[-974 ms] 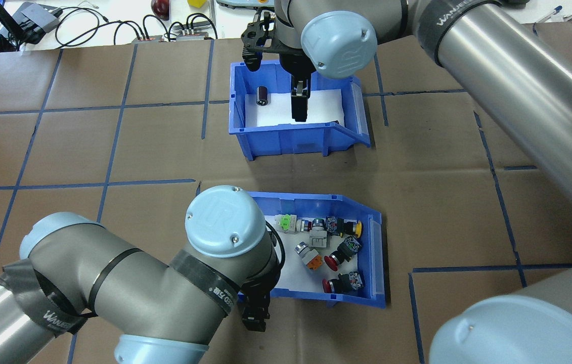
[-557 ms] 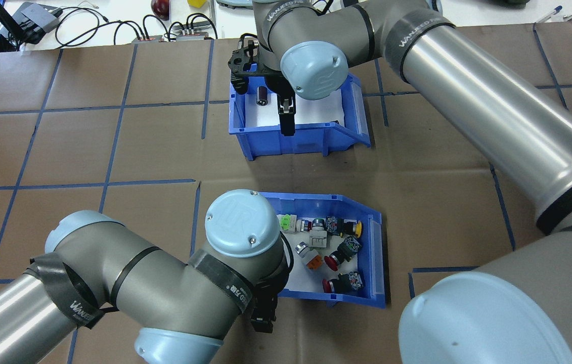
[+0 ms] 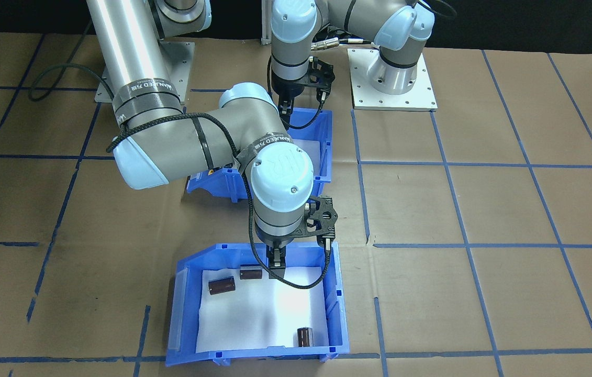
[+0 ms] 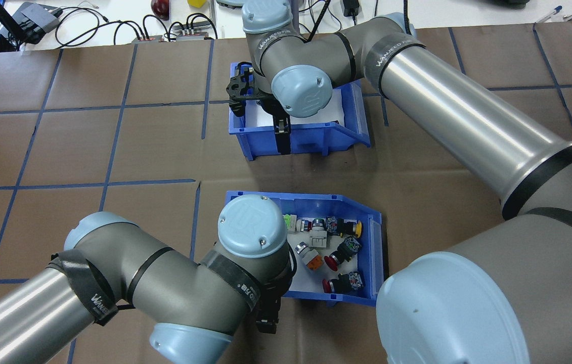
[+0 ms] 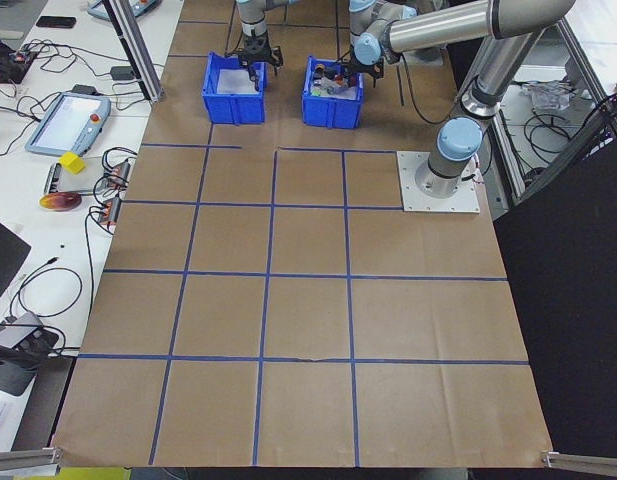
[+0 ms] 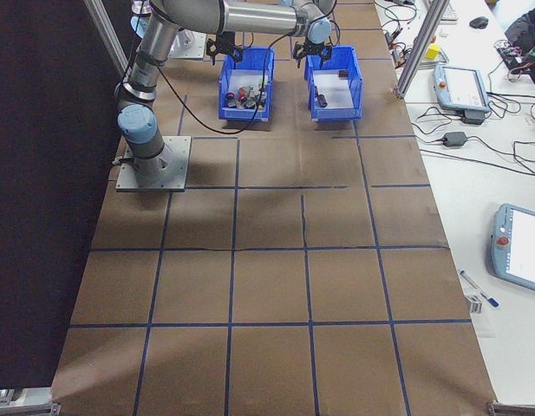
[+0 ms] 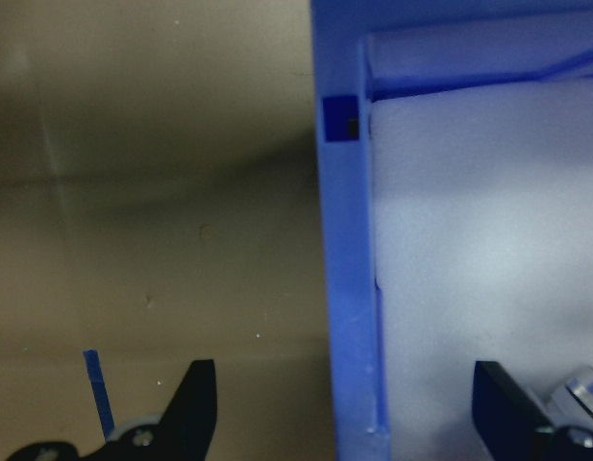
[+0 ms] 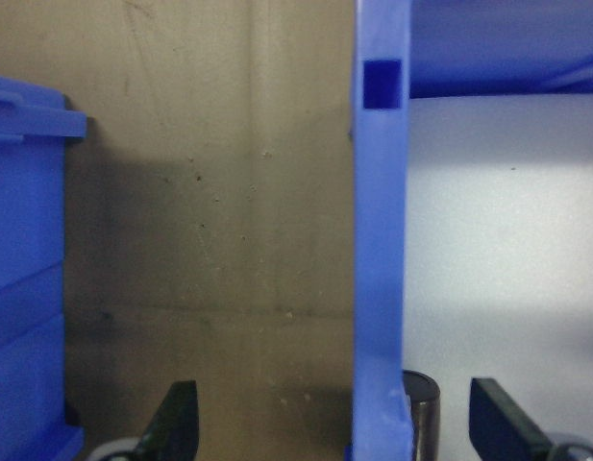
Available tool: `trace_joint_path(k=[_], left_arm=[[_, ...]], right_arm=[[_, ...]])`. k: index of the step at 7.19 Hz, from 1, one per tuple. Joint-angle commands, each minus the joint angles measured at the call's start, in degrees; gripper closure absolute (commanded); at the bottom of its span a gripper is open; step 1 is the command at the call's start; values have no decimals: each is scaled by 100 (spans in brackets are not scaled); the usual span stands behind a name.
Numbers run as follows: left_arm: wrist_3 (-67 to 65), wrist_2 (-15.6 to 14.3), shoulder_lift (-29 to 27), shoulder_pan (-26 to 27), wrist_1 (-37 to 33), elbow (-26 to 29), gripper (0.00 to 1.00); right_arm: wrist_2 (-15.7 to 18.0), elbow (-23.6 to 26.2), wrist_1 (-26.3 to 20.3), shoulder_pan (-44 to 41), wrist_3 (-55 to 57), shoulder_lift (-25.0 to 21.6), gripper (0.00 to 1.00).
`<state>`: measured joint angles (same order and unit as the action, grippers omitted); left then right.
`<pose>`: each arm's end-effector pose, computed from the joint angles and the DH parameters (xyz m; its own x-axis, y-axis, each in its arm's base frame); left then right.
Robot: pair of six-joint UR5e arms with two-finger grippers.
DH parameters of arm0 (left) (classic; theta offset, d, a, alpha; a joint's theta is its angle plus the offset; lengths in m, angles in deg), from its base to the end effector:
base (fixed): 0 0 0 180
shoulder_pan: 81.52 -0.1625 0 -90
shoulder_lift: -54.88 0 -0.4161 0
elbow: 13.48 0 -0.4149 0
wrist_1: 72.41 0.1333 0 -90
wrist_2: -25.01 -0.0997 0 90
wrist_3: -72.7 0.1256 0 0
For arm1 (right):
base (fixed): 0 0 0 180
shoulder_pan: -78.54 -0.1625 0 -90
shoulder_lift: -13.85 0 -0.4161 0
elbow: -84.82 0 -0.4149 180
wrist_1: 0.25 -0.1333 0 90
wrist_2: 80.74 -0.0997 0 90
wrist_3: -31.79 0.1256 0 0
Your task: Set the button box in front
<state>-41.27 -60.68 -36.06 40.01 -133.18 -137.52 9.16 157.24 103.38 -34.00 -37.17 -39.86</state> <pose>-0.3483 -0.2948 0.2061 -0.1285 -0.9842 -0.1219 -0.9916 0.1261 0.0276 0.4022 -0.6207 0.2309 0.0248 -0.9962 -0.0833 -0.9992 -0.0273 0.0302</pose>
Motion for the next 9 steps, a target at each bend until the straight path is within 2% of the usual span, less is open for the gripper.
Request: trace_joint_path(k=[1,2,3,4,5,9], left_arm=[[-126,-9,-336,64,557,-23,16],[57,-1,-353,73,567,-32,46],[42,34,-275,73,584,-32,83],[-37,61,-240,73,602,-23,99],[-46,26,-118,81,585,-23,100],[76,-9,173,3,514,91,100]], right_arm=[[54,36,122,-13,75,-8,52],[46,19,122,-13,67,-26,65],[46,-8,139,-13,76,-44,78],[81,-60,331,21,67,-96,84],[142,-121,350,48,76,-218,91],[826,-245,324,380,-64,-508,97]])
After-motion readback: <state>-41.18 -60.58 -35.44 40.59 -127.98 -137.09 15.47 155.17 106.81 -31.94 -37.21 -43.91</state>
